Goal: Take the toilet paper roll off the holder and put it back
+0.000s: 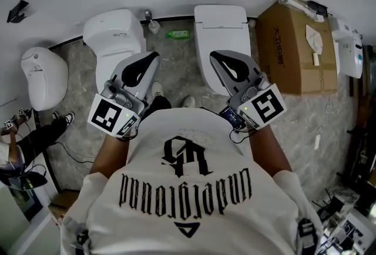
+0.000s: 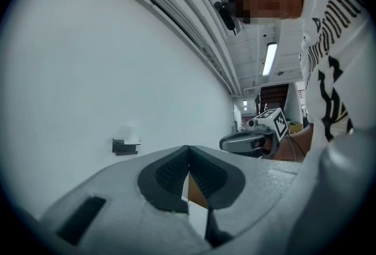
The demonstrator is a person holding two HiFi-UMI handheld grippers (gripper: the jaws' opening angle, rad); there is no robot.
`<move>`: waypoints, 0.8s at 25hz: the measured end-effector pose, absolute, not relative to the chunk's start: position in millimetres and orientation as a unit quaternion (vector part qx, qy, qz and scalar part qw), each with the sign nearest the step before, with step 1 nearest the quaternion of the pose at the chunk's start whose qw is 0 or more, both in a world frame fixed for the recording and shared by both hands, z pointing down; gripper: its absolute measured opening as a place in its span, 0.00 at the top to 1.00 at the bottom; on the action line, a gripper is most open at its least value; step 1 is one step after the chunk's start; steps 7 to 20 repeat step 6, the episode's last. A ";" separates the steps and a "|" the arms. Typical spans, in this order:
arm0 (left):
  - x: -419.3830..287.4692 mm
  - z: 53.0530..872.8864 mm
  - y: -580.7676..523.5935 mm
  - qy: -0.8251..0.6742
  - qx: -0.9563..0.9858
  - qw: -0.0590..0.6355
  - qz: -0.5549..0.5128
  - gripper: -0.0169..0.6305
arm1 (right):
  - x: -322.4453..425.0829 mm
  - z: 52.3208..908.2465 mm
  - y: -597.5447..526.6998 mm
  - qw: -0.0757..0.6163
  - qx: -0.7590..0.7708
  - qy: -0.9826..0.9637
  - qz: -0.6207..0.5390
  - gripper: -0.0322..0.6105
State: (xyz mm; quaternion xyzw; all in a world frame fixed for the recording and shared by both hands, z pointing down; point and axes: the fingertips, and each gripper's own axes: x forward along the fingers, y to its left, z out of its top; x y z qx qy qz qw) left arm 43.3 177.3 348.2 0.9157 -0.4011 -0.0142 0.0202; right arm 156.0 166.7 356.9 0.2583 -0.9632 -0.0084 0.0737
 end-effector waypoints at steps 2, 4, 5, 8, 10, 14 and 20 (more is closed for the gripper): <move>50.5 348.2 177.6 -0.397 0.917 0.019 -0.015 0.95 | 161.9 357.2 166.9 0.074 0.258 -0.963 -0.009 0.93; 56.9 347.3 176.5 -0.394 0.919 0.017 -0.015 0.95 | 166.5 356.1 165.8 0.073 0.258 -0.963 -0.010 0.93; 59.8 346.6 176.1 -0.391 0.920 0.017 -0.016 0.95 | 168.5 355.2 165.4 0.072 0.257 -0.964 -0.010 0.93; 62.7 345.8 175.8 -0.389 0.921 0.017 -0.017 0.95 | 170.5 354.2 165.2 0.071 0.257 -0.964 -0.010 0.93; 62.7 345.8 175.8 -0.389 0.921 0.017 -0.017 0.95 | 170.5 354.2 165.2 0.071 0.257 -0.964 -0.010 0.93; 62.7 345.8 175.8 -0.389 0.921 0.017 -0.017 0.95 | 170.5 354.2 165.2 0.071 0.257 -0.964 -0.010 0.93; 62.7 345.8 175.8 -0.389 0.921 0.017 -0.017 0.95 | 170.5 354.2 165.2 0.071 0.257 -0.964 -0.010 0.93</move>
